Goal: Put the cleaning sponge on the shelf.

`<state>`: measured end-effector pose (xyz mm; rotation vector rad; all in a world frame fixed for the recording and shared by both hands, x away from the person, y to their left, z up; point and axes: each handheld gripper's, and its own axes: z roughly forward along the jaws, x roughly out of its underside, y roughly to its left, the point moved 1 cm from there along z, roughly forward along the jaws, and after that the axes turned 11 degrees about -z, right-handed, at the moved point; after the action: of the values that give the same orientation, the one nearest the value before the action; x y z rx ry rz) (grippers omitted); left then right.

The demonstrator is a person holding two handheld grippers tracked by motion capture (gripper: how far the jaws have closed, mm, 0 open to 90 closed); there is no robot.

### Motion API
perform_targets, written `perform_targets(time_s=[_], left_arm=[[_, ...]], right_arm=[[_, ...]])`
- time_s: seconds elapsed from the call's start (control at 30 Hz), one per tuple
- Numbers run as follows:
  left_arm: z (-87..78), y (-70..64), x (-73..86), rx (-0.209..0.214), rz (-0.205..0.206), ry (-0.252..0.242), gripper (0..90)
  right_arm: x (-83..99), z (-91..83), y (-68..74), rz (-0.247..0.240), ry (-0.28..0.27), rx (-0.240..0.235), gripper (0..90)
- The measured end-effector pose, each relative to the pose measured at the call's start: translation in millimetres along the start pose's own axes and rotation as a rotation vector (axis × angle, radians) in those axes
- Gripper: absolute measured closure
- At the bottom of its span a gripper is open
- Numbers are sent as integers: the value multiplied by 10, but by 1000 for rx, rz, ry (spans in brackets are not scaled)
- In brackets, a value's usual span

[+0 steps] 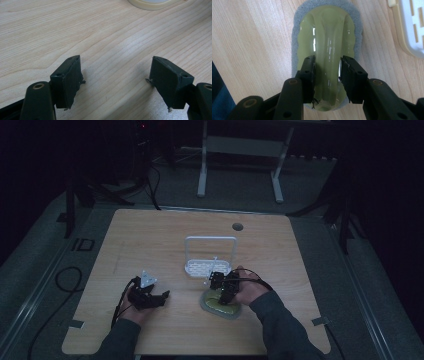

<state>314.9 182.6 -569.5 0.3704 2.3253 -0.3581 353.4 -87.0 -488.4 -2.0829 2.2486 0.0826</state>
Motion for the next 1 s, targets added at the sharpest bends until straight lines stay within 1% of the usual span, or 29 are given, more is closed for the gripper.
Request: perform_targets(time_s=[0.17, 0.27, 0.5, 0.67, 0.7, 0.77, 0.8, 0.9, 0.93, 1.0], left_arm=[[0, 0, 0, 0, 0, 0, 260], [0, 0, 0, 1, 1, 0, 259], [0, 0, 0, 1, 1, 0, 258], [0, 0, 0, 1, 1, 0, 258], [0, 0, 0, 1, 1, 1, 258], [0, 0, 0, 1, 1, 1, 258], [0, 0, 0, 1, 1, 1, 259], [0, 0, 0, 1, 1, 0, 258], [0, 0, 0, 1, 1, 1, 258], [0, 0, 0, 0, 0, 1, 258]], right_arm=[[-36, 8, 2, -17, 18, -5, 699], [-51, 2, 10, -37, 29, 8, 709], [-49, -15, 30, -79, 26, 41, 713], [-44, -30, 37, -90, 18, 55, 714], [-44, -39, 45, -102, 14, 63, 714], [-45, -40, 46, -106, 13, 64, 715], [-48, -43, 50, -117, 14, 80, 714], [-51, -46, 54, -119, 12, 80, 714], [-60, -60, 57, -130, 5, 88, 715], [-66, -71, 57, -133, 0, 97, 714]])
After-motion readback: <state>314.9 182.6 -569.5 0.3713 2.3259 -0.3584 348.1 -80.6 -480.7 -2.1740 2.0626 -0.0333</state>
